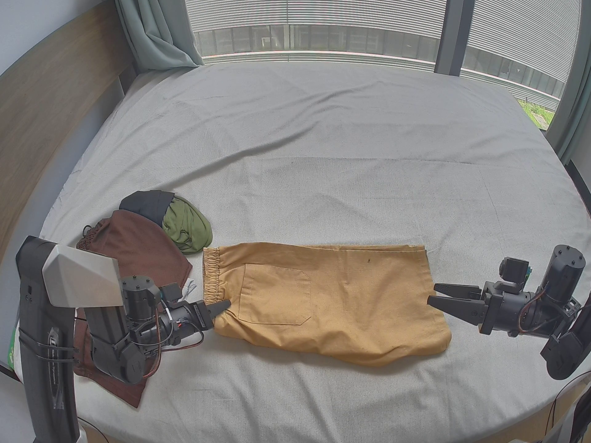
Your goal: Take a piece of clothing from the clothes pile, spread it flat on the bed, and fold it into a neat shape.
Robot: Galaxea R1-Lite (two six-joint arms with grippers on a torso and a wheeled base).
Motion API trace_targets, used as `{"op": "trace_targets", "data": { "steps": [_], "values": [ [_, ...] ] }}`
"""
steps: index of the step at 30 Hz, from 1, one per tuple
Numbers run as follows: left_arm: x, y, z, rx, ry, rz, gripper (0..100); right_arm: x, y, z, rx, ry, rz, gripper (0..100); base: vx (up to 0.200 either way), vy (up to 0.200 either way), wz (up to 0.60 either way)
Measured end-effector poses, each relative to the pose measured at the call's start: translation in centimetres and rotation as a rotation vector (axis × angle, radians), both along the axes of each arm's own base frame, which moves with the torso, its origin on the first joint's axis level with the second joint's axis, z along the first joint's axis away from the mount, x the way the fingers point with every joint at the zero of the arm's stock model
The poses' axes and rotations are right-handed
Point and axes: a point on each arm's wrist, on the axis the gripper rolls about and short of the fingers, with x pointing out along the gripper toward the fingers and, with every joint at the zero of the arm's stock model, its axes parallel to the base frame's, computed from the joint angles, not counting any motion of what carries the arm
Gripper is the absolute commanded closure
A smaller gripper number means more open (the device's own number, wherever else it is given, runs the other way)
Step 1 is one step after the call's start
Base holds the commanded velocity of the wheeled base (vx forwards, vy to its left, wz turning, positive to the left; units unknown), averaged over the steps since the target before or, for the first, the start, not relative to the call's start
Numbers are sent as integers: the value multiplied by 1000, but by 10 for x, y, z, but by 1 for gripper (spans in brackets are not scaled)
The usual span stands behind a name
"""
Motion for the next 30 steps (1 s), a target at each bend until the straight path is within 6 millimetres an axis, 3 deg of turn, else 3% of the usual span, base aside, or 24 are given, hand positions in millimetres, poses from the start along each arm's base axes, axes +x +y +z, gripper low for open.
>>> {"op": "trace_targets", "data": {
  "steps": [30],
  "values": [
    [-7,41,38,-62,-67,-23,100,0,0,-1,-2,3,1,0,0,0,0]
  ]
}}
